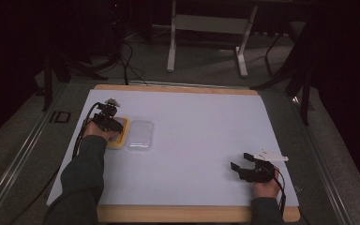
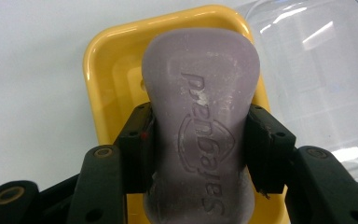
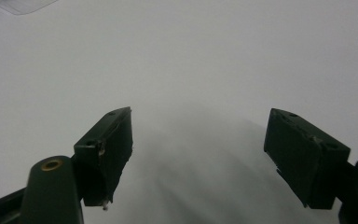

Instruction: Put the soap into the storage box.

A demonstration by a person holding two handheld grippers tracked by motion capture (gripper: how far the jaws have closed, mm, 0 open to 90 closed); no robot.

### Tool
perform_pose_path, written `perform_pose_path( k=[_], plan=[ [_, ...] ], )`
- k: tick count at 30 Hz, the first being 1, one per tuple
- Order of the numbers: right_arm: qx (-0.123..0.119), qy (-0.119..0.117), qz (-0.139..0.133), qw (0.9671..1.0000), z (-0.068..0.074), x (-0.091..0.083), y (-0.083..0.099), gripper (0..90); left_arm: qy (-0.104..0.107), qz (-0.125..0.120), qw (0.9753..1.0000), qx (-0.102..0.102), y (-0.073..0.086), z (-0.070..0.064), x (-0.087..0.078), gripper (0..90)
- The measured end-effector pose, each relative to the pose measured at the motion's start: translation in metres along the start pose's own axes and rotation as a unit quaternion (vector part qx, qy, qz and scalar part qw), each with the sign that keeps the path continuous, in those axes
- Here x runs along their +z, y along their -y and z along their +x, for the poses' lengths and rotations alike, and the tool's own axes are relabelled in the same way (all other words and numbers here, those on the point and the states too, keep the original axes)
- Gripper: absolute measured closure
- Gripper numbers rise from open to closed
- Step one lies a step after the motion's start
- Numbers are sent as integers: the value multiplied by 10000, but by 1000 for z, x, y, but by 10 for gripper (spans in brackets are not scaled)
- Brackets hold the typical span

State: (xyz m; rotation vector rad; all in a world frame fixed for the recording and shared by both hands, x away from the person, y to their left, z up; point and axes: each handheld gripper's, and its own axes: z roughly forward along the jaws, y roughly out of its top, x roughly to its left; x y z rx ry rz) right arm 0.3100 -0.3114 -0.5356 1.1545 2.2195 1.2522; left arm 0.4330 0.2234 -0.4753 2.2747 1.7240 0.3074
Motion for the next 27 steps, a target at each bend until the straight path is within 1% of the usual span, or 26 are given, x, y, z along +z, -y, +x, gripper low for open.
perform_pose_path(
  k=[3, 6, 18, 27],
  plan=[
    [-2, 1, -2, 10000, 0, 0, 0, 232, -18, -1, 10000, -72, -1, 1, 2, 497],
    [-4, 1, -2, 10000, 0, 0, 0, 232, -22, 43, 9999, -92, -1, 2, 3, 497],
    [-4, 0, 0, 10000, 0, 0, 0, 232, -14, 242, 9996, -118, -1, 4, 12, 497],
    [-6, -2, 2, 10000, 0, 0, 0, 232, 3, 282, 9995, -139, -1, 4, 16, 497]
  ],
)
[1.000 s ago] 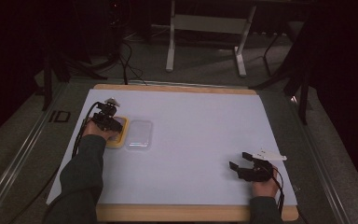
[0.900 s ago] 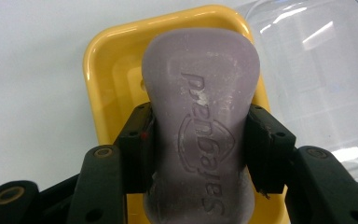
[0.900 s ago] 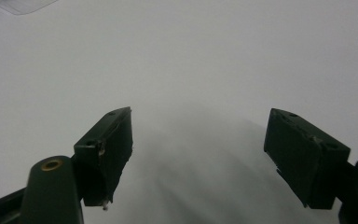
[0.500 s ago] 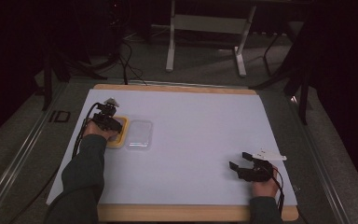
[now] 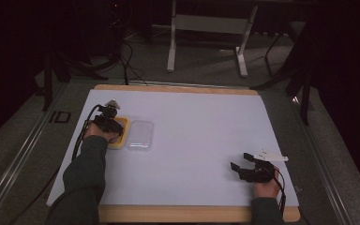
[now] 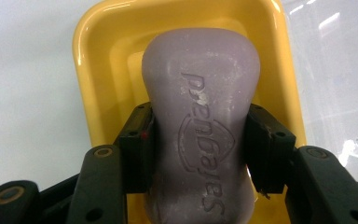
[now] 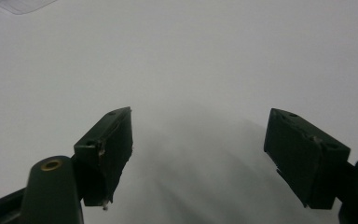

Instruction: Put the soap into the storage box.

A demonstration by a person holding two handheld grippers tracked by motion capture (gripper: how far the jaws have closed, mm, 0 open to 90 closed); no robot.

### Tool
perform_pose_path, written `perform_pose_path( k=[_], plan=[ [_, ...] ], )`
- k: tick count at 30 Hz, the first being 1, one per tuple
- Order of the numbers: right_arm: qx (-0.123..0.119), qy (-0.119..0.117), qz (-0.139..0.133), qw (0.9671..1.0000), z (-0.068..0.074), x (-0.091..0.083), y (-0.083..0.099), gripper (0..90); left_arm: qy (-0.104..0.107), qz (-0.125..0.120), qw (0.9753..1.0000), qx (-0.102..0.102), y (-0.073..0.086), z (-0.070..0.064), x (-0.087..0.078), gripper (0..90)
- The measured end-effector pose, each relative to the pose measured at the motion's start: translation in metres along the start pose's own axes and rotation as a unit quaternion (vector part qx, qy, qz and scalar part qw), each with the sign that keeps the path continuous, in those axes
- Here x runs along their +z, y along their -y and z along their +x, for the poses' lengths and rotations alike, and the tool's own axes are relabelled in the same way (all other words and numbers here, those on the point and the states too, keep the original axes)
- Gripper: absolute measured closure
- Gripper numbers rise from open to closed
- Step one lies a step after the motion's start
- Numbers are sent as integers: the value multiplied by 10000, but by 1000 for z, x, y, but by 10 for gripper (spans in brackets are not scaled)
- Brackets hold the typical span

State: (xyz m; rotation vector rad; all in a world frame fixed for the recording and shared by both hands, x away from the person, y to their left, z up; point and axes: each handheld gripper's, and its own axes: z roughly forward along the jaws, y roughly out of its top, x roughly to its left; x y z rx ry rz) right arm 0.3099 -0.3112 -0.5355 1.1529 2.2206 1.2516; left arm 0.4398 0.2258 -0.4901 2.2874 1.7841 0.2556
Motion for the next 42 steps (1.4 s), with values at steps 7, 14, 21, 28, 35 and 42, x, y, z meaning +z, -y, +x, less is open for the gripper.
perform_pose_path(
  k=[7, 14, 21, 28, 35, 42],
  plan=[
    [-3, 2, 2, 10000, 0, 0, 0, 232, 18, 15, 10000, -3, -1, 0, 1, 496],
    [-3, 3, 3, 10000, 0, 0, 0, 232, 84, 22, 10000, -37, -1, 1, 2, 493],
    [-11, 3, 4, 10000, 0, 0, 0, 232, 133, 51, 9999, -45, -1, 3, 4, 478],
    [-12, 4, 6, 10000, 0, 0, 0, 233, 122, 36, 9999, -57, 0, 4, 4, 444],
    [-13, 3, 8, 10000, 0, 0, 0, 232, 166, -80, 9998, -22, 3, 5, 0, 403],
    [-26, 6, 8, 10000, 0, 0, 0, 232, 153, -211, 9996, 94, 4, 2, -9, 386]
  ],
)
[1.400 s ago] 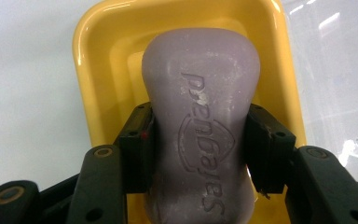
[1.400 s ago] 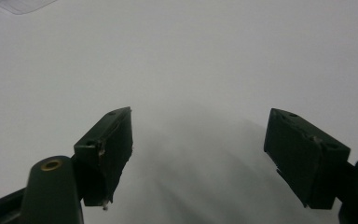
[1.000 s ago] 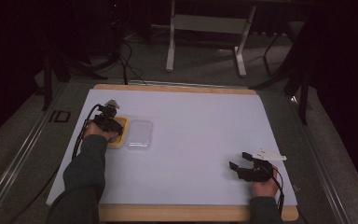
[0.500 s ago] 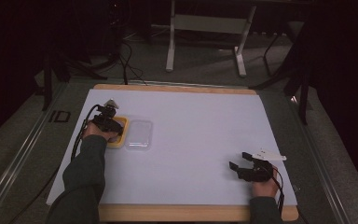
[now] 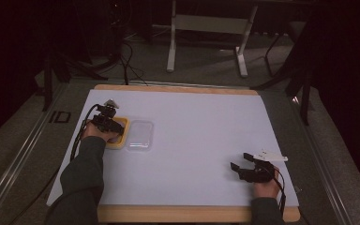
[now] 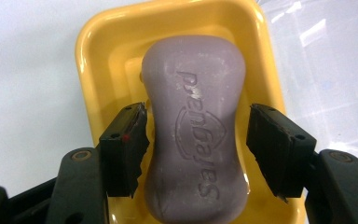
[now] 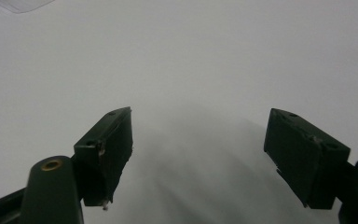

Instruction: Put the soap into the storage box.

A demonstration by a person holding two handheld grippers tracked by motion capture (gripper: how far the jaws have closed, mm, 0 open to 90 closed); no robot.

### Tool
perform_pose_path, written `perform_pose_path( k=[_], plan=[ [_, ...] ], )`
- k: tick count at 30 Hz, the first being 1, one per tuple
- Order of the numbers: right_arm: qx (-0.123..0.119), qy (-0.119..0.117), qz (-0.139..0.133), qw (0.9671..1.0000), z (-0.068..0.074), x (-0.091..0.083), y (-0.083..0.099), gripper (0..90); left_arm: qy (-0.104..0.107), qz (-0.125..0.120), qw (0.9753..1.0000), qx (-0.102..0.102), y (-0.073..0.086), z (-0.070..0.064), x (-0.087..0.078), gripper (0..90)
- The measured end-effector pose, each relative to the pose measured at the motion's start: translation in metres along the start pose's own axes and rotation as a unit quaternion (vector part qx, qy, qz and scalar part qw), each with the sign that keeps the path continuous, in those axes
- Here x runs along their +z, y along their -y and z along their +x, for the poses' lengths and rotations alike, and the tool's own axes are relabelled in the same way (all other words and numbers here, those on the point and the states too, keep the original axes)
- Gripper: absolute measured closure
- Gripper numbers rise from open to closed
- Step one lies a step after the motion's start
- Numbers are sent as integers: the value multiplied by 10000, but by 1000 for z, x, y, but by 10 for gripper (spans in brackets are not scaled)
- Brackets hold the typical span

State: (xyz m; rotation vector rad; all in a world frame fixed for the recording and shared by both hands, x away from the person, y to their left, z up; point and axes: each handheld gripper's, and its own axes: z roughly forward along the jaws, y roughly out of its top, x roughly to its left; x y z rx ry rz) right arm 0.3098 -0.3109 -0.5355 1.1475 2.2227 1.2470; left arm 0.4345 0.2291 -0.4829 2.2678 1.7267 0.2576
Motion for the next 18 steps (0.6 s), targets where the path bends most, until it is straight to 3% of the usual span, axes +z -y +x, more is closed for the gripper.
perform_pose_path(
  k=[4, 18],
  plan=[
    [0, -1, 2, 10000, 0, 0, 0, 232, -16, -51, 10000, 39, 0, -1, -3, 386],
    [-4, 2, 1, 10000, 0, 0, 0, 232, -8, -383, 9980, 512, 3, -18, -21, 397]
  ],
)
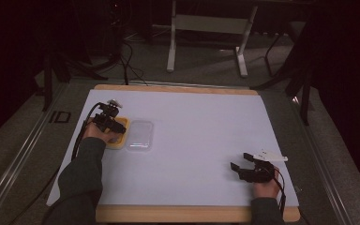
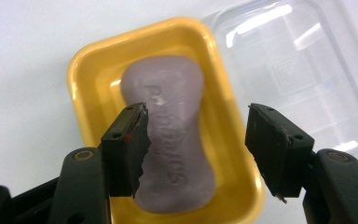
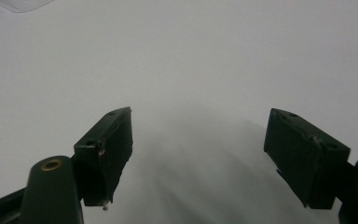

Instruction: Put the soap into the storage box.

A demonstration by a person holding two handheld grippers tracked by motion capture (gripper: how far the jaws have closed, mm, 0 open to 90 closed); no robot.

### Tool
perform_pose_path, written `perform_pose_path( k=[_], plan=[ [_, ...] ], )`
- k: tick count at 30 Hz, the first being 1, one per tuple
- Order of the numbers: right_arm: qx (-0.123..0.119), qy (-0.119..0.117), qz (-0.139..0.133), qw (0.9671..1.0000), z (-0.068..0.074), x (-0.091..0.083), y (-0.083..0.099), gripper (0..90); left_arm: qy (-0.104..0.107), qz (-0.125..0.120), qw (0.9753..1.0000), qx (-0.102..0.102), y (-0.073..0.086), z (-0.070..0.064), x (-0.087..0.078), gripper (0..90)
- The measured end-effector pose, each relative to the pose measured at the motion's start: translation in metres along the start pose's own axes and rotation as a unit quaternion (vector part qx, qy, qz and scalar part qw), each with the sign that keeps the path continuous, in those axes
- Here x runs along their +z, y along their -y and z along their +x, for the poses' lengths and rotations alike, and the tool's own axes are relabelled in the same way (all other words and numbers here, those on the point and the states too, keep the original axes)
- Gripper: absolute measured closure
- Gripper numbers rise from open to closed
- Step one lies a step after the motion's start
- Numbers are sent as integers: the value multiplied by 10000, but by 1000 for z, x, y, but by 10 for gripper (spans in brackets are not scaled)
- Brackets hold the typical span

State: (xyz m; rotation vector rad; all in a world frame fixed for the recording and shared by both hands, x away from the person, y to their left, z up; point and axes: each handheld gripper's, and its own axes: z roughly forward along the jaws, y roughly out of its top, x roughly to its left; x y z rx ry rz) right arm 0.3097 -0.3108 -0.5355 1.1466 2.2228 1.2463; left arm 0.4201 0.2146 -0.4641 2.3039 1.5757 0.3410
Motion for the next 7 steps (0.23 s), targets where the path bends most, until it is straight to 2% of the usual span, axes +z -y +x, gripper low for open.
perform_pose_path(
  k=[1, 2, 3, 4, 5, 6, 7],
  plan=[
    [0, 0, 0, 10000, 0, 0, 0, 232, 0, 0, 10000, 0, 0, 0, 0, 399],
    [2, -3, 0, 10000, 0, 0, 0, 232, 88, -110, 9997, 205, 0, -10, -5, 400],
    [3, -1, 2, 10000, 0, 0, 0, 232, 114, -143, 9994, 288, 1, -14, -7, 401],
    [3, -1, 1, 10000, 0, 0, 0, 232, 114, -143, 9994, 288, 1, -14, -7, 402],
    [0, -4, 2, 10000, 0, 0, 0, 232, 166, -200, 9985, 479, 1, -23, -10, 401],
    [0, -4, 2, 10000, 0, 0, 0, 232, 166, -200, 9985, 479, 1, -23, -10, 401],
    [5, -6, 6, 10000, 0, 0, 0, 232, 185, -239, 9979, 577, 2, -28, -11, 401]
  ],
)
